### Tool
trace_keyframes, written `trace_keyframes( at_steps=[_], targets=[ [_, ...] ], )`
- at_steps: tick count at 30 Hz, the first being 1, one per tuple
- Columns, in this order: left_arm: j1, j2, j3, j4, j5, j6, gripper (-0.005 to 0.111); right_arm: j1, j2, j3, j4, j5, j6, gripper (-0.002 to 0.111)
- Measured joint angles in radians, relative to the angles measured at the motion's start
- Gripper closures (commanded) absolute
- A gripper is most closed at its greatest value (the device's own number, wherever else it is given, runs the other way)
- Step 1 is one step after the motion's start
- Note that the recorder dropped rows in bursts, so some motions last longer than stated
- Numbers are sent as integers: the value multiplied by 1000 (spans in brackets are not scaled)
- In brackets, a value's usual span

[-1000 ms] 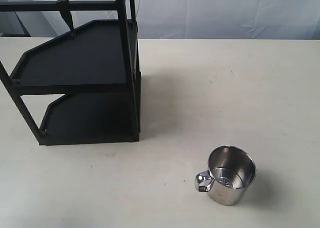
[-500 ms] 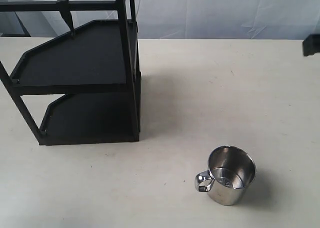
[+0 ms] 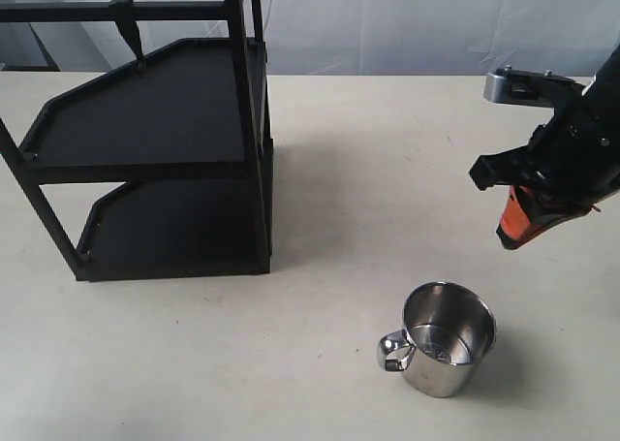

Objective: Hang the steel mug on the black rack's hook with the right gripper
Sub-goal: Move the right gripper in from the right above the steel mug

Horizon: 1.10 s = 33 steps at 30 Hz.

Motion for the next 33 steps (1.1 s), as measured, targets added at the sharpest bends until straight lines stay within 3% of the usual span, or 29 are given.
trace_keyframes(
  at_steps=[2, 5, 9, 12, 33],
  targets=[
    [0, 0, 0, 0, 0, 0, 105, 0, 1, 0, 2, 0, -11, 107],
    [0, 0, 0, 0, 0, 0, 105, 0, 1, 0, 4, 8, -27, 87],
    [0, 0, 0, 0, 0, 0, 105, 0, 1, 0, 13, 19, -37, 36],
    [0, 0, 0, 0, 0, 0, 105, 0, 1, 0, 13, 21, -38, 14],
    [0, 0, 0, 0, 0, 0, 105, 0, 1, 0, -1, 54, 94, 11]
  ],
)
